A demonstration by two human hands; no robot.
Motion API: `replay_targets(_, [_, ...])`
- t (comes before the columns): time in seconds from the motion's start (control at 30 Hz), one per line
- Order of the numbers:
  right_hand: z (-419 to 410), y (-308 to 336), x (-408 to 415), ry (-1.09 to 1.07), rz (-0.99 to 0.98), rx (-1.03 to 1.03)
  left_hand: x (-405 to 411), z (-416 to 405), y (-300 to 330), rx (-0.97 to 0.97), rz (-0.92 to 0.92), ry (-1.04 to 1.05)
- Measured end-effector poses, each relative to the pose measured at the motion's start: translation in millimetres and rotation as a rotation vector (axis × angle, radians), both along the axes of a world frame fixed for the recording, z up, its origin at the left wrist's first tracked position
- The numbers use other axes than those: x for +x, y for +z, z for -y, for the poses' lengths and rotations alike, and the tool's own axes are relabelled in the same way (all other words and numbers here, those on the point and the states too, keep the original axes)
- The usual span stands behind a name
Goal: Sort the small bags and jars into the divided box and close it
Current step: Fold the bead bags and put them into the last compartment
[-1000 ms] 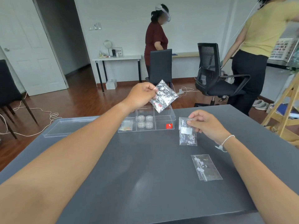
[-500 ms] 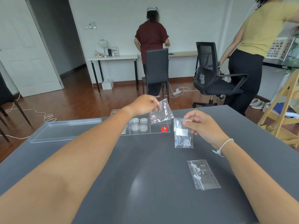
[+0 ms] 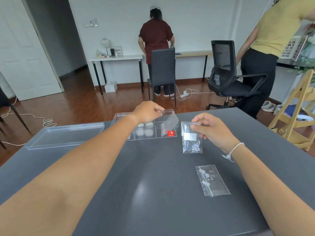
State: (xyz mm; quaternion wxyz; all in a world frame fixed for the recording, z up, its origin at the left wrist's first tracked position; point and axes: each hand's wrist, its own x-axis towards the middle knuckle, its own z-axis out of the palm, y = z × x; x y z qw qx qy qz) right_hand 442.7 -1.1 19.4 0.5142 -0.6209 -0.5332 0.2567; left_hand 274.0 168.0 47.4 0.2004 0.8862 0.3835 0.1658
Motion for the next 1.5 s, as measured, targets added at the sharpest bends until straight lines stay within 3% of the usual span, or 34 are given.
replay_targets(0.13, [0.5,0.4,0.0,-0.003,-0.006,-0.003,-3.8,4.6,-2.0,0.008,0.051,0.010])
replay_targets(0.4, [-2.9,7.6,3.6,-0.056,-0.054,0.060,-34.4,65.3,-6.8,0.073,0.319,-0.030])
replay_targets(0.63, [-10.2,23.7,9.7,-0.140,-0.017,0.096,-34.6,139.2,-37.4,-0.078,0.214,-0.207])
replay_targets(0.97, [-12.7,28.1,8.5,-0.169,0.061,0.046,-3.8,176.1,-45.7,-0.043,-0.062,-0.251])
replay_targets(1.5, [-24.4,33.0,-14.2,-0.111,0.081,0.045,-36.1,150.0,-43.5,-0.282,0.180,-0.201])
